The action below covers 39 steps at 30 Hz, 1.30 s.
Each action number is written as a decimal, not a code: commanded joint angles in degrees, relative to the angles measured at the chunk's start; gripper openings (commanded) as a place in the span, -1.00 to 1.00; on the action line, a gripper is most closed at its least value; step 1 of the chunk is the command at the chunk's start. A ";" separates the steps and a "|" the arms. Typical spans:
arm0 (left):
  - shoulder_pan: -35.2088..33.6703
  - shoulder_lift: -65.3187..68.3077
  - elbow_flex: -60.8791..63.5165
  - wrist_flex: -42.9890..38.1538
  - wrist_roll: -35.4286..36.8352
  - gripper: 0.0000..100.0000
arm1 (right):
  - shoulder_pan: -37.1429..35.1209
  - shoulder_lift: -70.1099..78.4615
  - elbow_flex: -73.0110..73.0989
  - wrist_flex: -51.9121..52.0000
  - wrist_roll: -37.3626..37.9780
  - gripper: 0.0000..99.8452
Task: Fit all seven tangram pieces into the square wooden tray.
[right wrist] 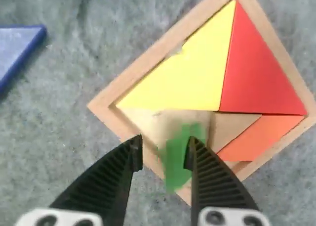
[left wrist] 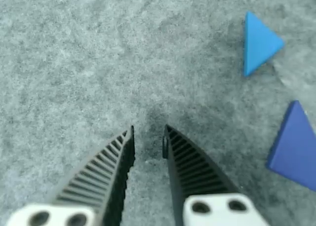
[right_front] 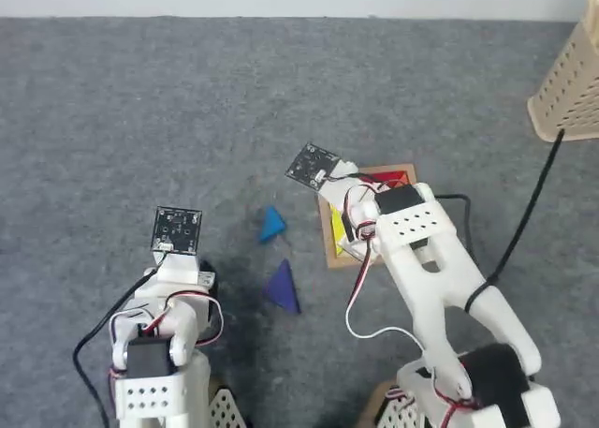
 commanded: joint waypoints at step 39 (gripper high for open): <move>-0.44 -0.97 -0.48 0.18 -0.44 -0.82 | 5.93 22.11 -12.04 -2.15 -9.14 -0.96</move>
